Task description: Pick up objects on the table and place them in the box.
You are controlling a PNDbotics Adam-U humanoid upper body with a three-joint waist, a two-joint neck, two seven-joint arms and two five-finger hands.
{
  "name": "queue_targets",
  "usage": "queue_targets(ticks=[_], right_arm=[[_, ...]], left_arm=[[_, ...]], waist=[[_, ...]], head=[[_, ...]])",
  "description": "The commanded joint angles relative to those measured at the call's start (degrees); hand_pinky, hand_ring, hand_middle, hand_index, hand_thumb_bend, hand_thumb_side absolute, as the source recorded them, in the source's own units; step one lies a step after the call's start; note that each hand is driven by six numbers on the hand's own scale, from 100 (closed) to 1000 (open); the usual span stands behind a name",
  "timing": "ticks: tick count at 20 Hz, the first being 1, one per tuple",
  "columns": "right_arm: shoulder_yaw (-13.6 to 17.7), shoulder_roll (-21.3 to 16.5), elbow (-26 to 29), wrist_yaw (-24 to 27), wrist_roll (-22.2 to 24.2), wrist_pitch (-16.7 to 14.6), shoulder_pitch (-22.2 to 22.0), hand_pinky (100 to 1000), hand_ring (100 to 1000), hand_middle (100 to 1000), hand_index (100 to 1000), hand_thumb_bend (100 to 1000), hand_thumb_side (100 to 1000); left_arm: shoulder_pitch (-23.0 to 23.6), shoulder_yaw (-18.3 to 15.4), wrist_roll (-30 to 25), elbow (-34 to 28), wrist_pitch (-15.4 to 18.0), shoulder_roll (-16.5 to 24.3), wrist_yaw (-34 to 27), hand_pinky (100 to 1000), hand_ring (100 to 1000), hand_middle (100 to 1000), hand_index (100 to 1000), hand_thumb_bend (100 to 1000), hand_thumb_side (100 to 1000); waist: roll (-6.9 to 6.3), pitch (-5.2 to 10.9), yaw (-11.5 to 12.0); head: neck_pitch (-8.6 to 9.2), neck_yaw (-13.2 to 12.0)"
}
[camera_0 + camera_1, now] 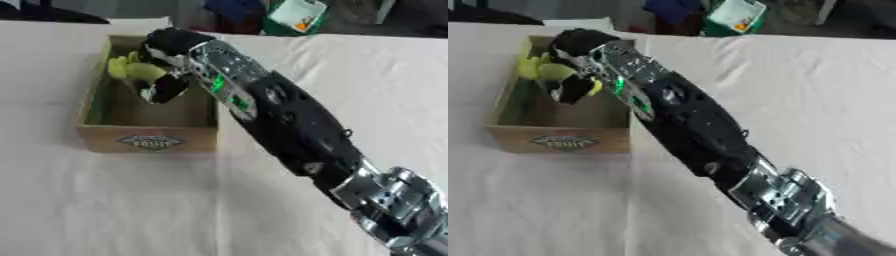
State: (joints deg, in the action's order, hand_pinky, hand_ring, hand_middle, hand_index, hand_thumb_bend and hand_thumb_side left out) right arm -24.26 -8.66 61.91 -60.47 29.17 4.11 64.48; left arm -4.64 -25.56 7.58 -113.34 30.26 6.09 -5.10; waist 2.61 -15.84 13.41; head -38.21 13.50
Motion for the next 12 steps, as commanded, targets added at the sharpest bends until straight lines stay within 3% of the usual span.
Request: queue_targets(ticks=[1,3,6,9,12], right_arm=[[1.17,0.96,-3.34,-2.95,-0.40,-1.65,1.36,777,700,514,603,100,488],[1.17,1.54,-4.94,-4.22,0.43,-3.13,1.71,781,711,526,617,100,501],[1.43,2.14,-6.50,-6.17,2.47,-4.59,2.03,789,748,617,747,100,542],[1.80,2.37,-6.90,-7.30,4.50,-5.84,2.34,792,762,667,819,100,566],[2.47,2.36,-6.43,-7.53,5.46,-5.80,2.64,811,790,735,902,116,646]], left_arm=[[-0.42,0.02,-0.34,-1.25,0.10,1.54,-0.45,514,586,563,769,100,624],[-0.46,0.09,-0.45,-1.25,0.02,1.53,-0.49,514,586,563,769,100,624],[-0.44,0.08,-0.55,-1.25,-0.05,1.49,-0.50,514,586,562,769,100,625],[-0.42,0.03,-0.54,-1.25,-0.21,1.37,-0.44,514,585,561,768,100,625],[-0.41,0.02,-0.51,-1.25,-0.32,1.32,-0.37,514,585,561,768,100,625]], waist=[[-0.34,0.97,0.18],[-0.31,0.96,0.24],[-0.30,0.94,0.29],[-0.30,0.95,0.30],[-0.32,0.96,0.30]], head=[[-0.10,0.27],[-0.21,0.40],[-0.28,0.46],[-0.30,0.42],[-0.35,0.38]])
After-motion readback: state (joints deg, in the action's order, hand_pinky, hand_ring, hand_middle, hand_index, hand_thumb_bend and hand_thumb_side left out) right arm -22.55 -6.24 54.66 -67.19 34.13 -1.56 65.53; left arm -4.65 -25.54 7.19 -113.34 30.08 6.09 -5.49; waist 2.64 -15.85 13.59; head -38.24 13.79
